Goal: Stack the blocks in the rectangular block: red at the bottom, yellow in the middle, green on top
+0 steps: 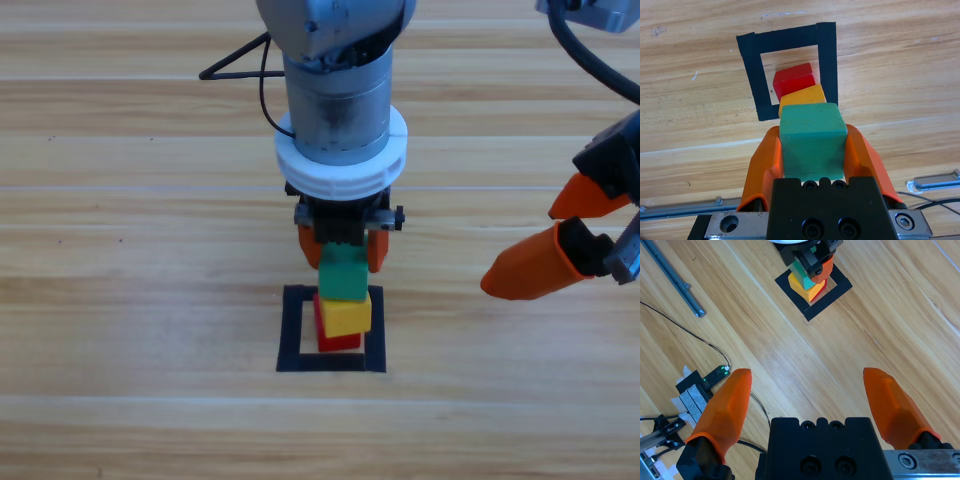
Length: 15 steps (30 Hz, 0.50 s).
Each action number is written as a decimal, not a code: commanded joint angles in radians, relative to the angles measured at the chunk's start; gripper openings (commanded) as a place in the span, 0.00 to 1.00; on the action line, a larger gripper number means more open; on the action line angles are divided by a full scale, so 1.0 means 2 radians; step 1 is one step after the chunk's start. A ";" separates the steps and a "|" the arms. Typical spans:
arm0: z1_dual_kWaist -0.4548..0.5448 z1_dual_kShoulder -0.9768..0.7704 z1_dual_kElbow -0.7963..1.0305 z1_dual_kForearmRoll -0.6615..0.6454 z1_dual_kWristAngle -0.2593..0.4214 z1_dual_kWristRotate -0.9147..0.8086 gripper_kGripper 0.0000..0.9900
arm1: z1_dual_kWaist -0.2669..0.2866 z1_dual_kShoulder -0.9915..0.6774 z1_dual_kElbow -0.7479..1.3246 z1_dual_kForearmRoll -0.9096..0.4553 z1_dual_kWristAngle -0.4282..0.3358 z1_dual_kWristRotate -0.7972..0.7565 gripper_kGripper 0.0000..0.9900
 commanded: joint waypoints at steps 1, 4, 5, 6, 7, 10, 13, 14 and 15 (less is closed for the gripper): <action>-0.011 0.031 0.010 0.004 0.010 -0.003 0.00 | -0.014 0.023 0.014 -0.005 0.000 0.001 0.99; -0.010 0.033 0.011 0.004 0.012 -0.003 0.00 | -0.014 0.023 0.013 -0.005 0.001 0.001 0.99; -0.010 0.034 0.011 0.003 0.013 -0.003 0.00 | -0.014 0.024 0.013 -0.005 0.001 0.001 0.99; -0.010 0.034 0.011 0.004 0.013 -0.003 0.00 | -0.014 0.024 0.014 -0.005 0.001 0.001 0.99; -0.010 0.034 0.011 0.003 0.013 -0.003 0.00 | -0.014 0.025 0.013 -0.005 0.002 0.001 0.99; -0.010 0.034 0.010 0.003 0.014 -0.002 0.04 | -0.014 0.027 0.013 -0.005 0.003 0.001 0.99; -0.010 0.027 0.007 0.002 0.015 -0.002 0.48 | -0.014 0.027 0.013 -0.005 0.004 0.003 0.99; -0.010 0.025 0.007 0.002 0.015 -0.002 0.68 | -0.014 0.026 0.012 -0.005 0.003 0.003 0.99; -0.010 0.022 0.007 0.002 0.015 -0.003 0.82 | -0.014 0.024 0.013 -0.005 0.003 0.004 0.99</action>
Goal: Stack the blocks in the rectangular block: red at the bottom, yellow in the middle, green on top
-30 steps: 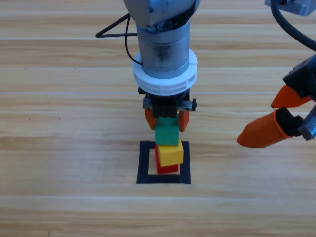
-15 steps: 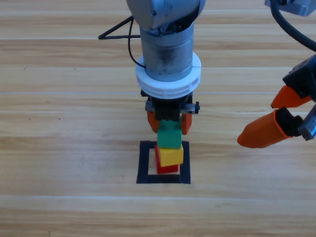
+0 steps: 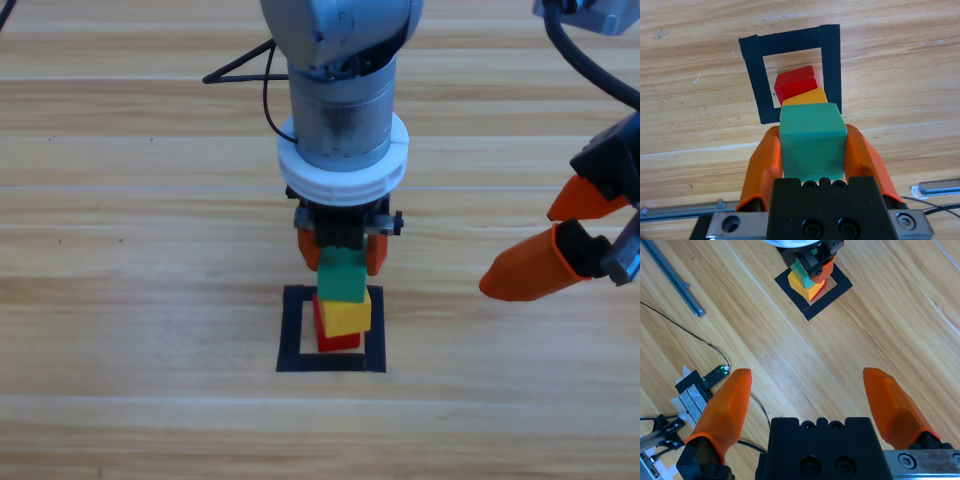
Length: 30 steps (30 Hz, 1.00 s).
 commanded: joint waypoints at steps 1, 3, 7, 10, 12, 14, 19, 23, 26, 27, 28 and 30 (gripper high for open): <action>-0.009 0.015 0.006 0.002 0.006 -0.002 0.92 | -0.014 0.020 0.012 -0.005 0.002 0.004 0.99; -0.009 0.012 0.004 0.002 0.007 -0.002 1.00 | -0.014 0.017 0.013 -0.005 0.002 0.004 0.99; -0.009 0.011 0.003 0.003 0.008 -0.001 1.00 | -0.014 0.019 0.013 -0.005 -0.002 0.008 0.99; -0.009 0.005 0.002 0.003 0.009 -0.002 1.00 | -0.014 0.023 0.011 -0.005 -0.005 0.009 0.99; -0.010 -0.006 0.002 0.003 0.010 -0.003 1.00 | -0.014 0.024 0.010 -0.005 -0.007 0.009 0.99; -0.010 -0.035 0.011 0.003 0.015 -0.007 1.00 | -0.014 0.025 0.010 -0.005 -0.007 0.009 0.99; -0.031 -0.132 0.037 0.002 0.058 -0.017 1.00 | -0.014 0.025 0.010 -0.005 -0.003 0.011 0.99; -0.066 -0.158 0.038 -0.002 0.107 -0.004 1.00 | -0.014 0.030 0.009 -0.005 0.001 0.011 0.99; -0.099 -0.172 0.043 -0.016 0.143 0.013 1.00 | -0.014 0.033 0.009 -0.005 0.001 0.011 0.99; -0.106 -0.177 0.057 -0.025 0.150 0.017 1.00 | -0.014 0.033 0.009 -0.005 0.001 0.011 0.99; -0.110 -0.188 0.088 -0.045 0.153 0.025 1.00 | -0.014 0.033 0.009 -0.005 0.001 0.011 0.99; -0.118 -0.241 0.200 -0.136 0.158 0.049 1.00 | -0.014 0.033 0.009 -0.005 -0.002 0.011 0.99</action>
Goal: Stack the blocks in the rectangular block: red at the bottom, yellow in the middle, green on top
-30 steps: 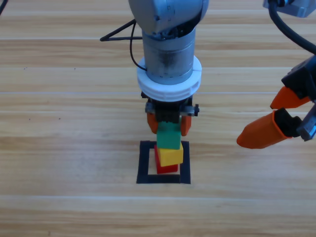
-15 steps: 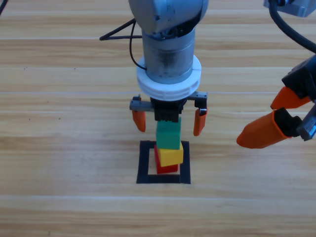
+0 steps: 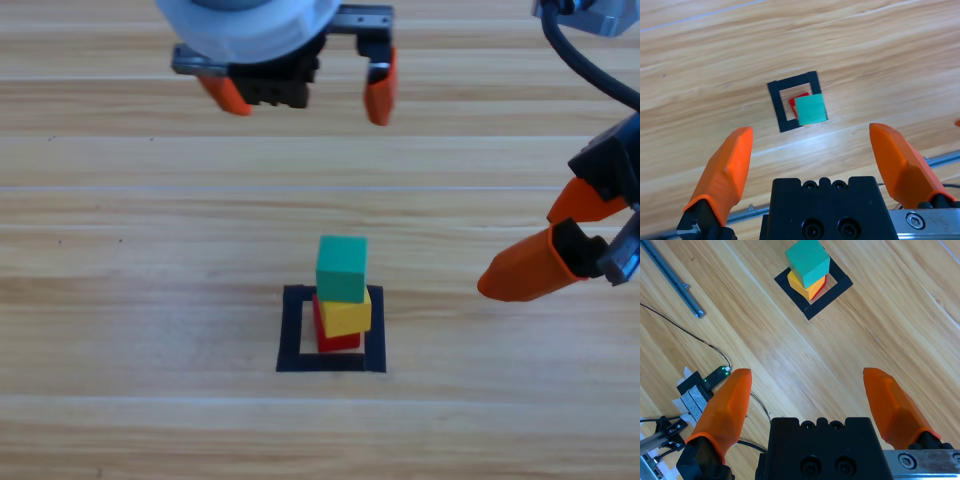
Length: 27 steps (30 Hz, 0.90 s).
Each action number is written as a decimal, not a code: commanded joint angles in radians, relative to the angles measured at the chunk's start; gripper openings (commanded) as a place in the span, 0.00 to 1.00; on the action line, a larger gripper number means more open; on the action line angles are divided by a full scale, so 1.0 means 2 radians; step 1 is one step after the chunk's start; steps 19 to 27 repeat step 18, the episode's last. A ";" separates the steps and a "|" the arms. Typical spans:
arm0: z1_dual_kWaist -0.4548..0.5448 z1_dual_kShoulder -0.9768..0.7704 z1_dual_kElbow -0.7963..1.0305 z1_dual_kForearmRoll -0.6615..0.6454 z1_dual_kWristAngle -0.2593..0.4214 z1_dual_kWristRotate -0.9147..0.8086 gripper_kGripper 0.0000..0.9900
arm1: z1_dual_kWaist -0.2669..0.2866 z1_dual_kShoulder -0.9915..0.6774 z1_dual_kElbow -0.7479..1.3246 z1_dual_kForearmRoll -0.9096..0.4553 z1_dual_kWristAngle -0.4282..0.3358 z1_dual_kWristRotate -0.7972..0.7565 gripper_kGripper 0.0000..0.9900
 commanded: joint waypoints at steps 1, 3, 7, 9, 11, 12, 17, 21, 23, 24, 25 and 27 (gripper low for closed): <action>-0.053 -0.115 0.252 -0.197 0.019 0.059 1.00 | -0.014 0.031 0.009 -0.005 -0.002 0.003 0.99; -0.053 -0.176 0.354 -0.275 0.020 0.086 1.00 | -0.014 0.031 0.009 -0.005 -0.006 0.003 0.99; -0.053 -0.209 0.395 -0.290 0.031 0.111 1.00 | -0.014 0.031 0.009 -0.005 -0.011 0.003 0.99; -0.053 -0.215 0.395 -0.289 0.036 0.121 1.00 | -0.014 0.031 0.009 -0.005 -0.013 0.003 0.99; -0.053 -0.219 0.397 -0.289 0.037 0.125 1.00 | -0.014 0.031 0.009 -0.005 -0.013 0.003 0.99; -0.053 -0.220 0.397 -0.290 0.037 0.125 1.00 | -0.014 0.031 0.009 -0.005 -0.014 0.003 0.99; -0.053 -0.217 0.399 -0.291 0.037 0.125 1.00 | -0.014 0.032 0.008 -0.005 -0.015 0.003 0.99; -0.053 -0.218 0.401 -0.291 0.038 0.125 1.00 | -0.014 0.032 0.008 -0.005 -0.015 0.003 0.99; -0.053 -0.218 0.401 -0.291 0.038 0.125 1.00 | -0.014 0.032 0.008 -0.005 -0.015 0.003 0.99; -0.053 -0.218 0.401 -0.291 0.038 0.125 1.00 | -0.014 0.032 0.008 -0.005 -0.015 0.003 0.99; -0.053 -0.218 0.401 -0.291 0.038 0.125 1.00 | -0.014 0.032 0.008 -0.005 -0.015 0.003 0.99; -0.053 -0.218 0.401 -0.291 0.038 0.125 1.00 | -0.014 0.032 0.008 -0.005 -0.015 0.003 0.99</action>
